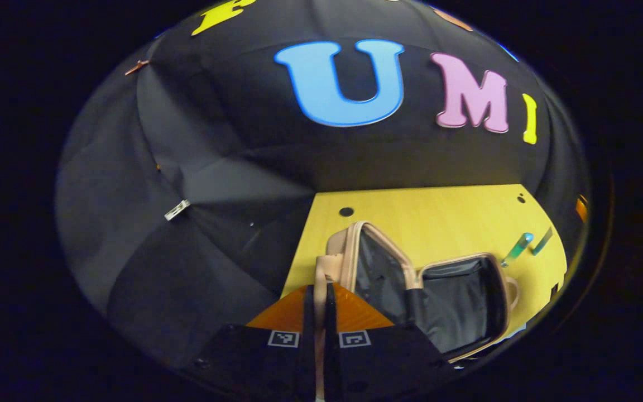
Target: First open the suitcase, pack the skin care products into it, and then close the suitcase.
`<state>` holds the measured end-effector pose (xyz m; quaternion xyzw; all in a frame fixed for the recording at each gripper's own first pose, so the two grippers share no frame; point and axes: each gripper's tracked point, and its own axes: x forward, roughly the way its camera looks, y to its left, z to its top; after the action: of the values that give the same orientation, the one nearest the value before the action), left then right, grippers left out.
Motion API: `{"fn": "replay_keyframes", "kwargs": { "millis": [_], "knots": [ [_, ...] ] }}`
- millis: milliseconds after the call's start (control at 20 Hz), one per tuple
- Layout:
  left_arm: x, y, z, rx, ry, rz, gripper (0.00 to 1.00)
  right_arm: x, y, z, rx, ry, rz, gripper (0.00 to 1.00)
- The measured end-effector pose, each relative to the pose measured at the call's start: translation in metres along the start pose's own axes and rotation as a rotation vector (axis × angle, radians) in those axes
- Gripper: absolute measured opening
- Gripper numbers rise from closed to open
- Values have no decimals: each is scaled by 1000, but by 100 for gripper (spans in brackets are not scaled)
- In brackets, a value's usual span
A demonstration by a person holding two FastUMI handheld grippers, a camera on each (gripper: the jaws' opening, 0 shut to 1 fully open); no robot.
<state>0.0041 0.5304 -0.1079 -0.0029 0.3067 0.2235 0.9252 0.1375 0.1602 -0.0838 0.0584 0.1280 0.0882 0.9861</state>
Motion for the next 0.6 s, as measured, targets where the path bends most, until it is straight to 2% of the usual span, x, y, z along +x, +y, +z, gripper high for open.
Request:
{"fn": "replay_keyframes", "kwargs": {
  "millis": [150,250,300,350,500,600],
  "knots": [
    [51,33,-55,-77,127,-17,11,-3,15,-7,-6,20,-36,96],
    [86,46,-94,-83,200,-30,11,-5,18,-14,-12,43,-59,96],
    [105,41,-111,-83,227,-41,7,-6,17,-17,-16,54,-75,96],
    [120,40,-124,-82,252,-47,12,-7,17,-19,-18,68,-86,96],
    [143,43,-144,-82,275,-52,12,-13,18,-21,-26,85,-113,96],
    [153,54,-153,-103,309,-6,13,-14,17,-22,-36,89,-125,96]
  ]
}}
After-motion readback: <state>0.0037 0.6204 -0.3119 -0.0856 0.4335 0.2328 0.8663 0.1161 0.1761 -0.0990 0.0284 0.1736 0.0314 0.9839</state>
